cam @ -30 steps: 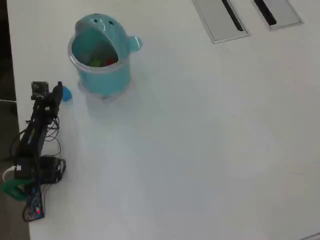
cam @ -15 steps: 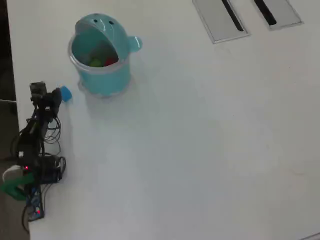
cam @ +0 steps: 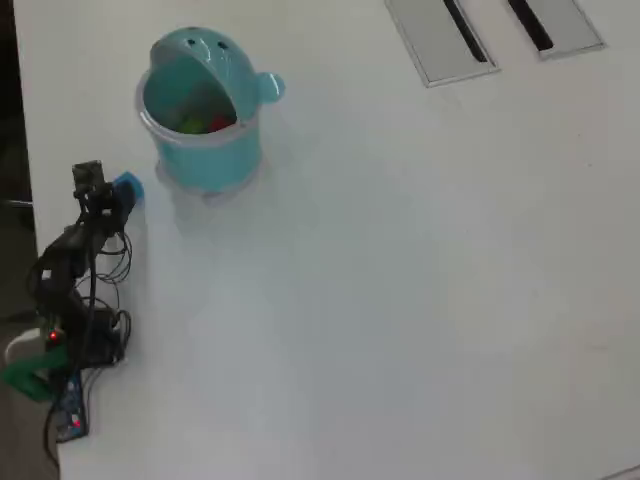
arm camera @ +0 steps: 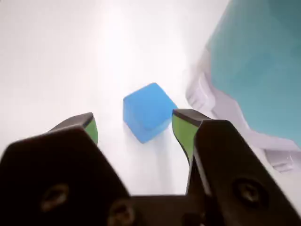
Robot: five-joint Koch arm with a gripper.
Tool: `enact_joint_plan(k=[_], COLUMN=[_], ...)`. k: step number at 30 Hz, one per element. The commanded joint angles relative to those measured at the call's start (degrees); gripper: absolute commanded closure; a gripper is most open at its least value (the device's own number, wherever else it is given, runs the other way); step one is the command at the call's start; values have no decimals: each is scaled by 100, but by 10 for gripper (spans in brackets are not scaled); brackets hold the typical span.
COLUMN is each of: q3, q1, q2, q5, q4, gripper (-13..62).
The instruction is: Grasp RGB lego blocks and put them in the bin one by one.
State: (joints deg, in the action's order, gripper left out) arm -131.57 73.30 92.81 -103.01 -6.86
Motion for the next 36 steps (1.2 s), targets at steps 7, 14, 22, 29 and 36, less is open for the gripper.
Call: enact_joint_plan(k=[7, 14, 22, 29, 36], q3=[1081, 1204, 1424, 1494, 1582], q1=[-105, -132, -316, -334, -316], q2=[-580, -967, -1283, -1608, -1758], q5=[-185, -185, -185, -185, -158], q4=[-501, -554, -554, -703, -712], gripper=[211, 210, 210, 210, 228])
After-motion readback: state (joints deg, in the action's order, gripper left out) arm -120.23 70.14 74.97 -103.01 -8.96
